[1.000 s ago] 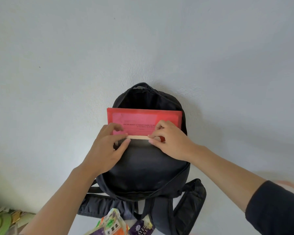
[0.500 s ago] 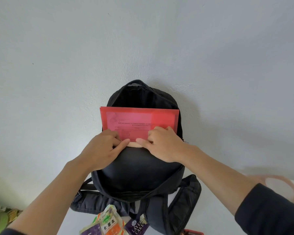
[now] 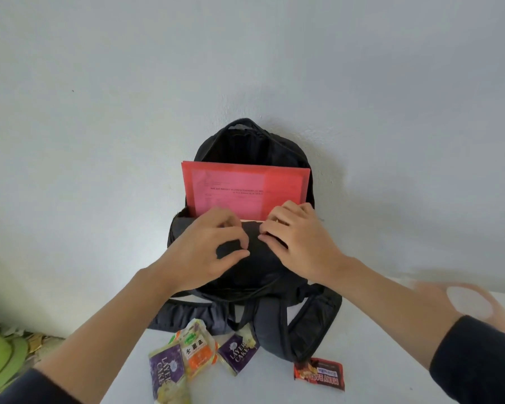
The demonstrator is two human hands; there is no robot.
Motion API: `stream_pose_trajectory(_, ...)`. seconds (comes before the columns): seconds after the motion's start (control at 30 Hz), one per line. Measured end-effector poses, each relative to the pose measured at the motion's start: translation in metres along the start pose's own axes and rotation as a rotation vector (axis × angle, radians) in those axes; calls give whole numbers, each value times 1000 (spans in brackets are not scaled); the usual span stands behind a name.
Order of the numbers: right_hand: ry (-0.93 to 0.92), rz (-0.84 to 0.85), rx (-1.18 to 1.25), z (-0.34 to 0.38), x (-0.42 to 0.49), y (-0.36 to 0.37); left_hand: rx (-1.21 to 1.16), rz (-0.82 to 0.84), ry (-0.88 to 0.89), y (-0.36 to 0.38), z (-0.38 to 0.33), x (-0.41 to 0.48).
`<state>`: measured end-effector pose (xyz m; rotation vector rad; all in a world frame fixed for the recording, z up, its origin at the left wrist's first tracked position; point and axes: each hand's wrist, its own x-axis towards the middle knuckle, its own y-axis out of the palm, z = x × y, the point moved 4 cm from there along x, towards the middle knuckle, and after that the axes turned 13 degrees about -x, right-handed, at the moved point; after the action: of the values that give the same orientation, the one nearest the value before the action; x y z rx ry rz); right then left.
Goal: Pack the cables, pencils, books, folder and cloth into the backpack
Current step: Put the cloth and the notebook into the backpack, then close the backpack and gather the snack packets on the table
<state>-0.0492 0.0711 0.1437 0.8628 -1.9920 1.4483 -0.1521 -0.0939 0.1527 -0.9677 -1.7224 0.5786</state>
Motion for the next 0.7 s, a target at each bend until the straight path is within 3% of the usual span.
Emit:
stream_pose_trajectory(0.1,146,20,-23,-22,-9,-1,119,193,-2,24,-19,2)
stream_pose_trajectory(0.2,425,5,103,-42,-19,-3,253,226,12,43,-23,6)
stream_pose_trajectory(0.27,738,-23,321,-59,-31,0,254,207,22,43,-23,12)
stream_pose_trajectory(0.37,1225,144,828,-76,-51,24,230,210,17,36,-23,22)
stream_pose_trajectory(0.5,1226,323,994,-76,-58,45,315,314,-47,41,-28,33)
stream_pose_trajectory(0.63,1285,289,1024,-81,-50,46,364,399,28,58,-41,36)
stream_pose_trajectory(0.7,1253,265,977,-86,-46,43,320,346,63,52,-43,39)
